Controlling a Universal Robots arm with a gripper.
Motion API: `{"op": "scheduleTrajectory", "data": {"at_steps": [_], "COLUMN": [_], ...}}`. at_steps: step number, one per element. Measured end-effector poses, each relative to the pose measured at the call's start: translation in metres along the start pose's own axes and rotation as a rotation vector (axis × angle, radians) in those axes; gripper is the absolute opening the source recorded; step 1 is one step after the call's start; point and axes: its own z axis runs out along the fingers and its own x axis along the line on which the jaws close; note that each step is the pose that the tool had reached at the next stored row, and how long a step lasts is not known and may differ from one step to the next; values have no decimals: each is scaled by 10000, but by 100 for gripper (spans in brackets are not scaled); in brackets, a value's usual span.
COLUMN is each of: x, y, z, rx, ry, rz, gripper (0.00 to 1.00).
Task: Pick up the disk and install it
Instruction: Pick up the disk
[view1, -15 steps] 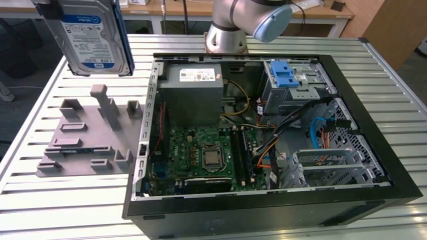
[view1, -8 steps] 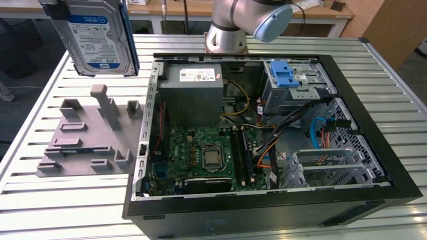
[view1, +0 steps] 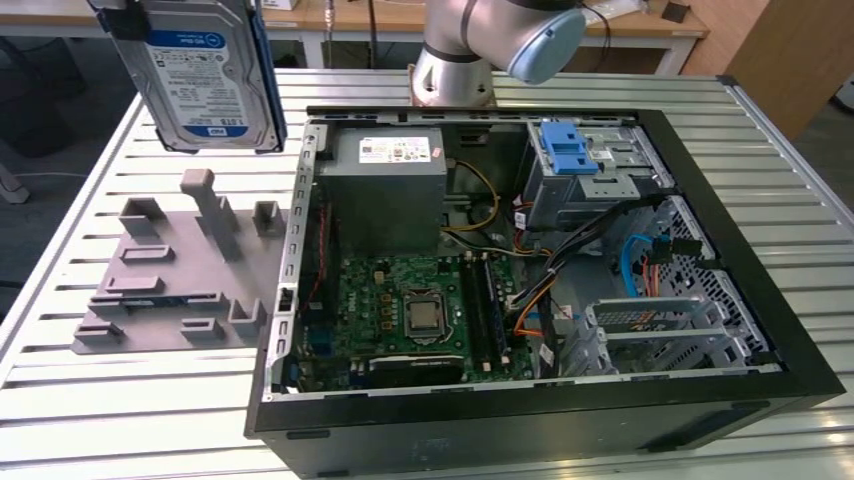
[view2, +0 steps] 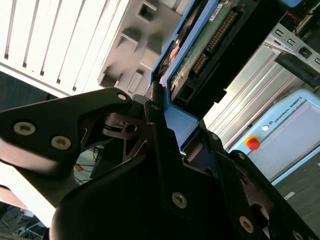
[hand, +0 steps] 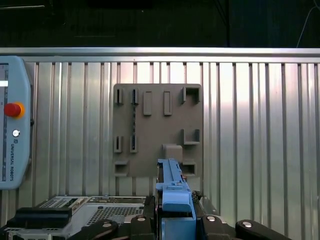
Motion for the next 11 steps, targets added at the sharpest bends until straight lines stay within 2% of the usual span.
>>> {"op": "scheduleTrajectory", "data": {"at_steps": [11], "x": [0], "y": [-107], "z": [-3], "rx": [0], "ry": [-1], "rz": [1], "gripper": [36]}}
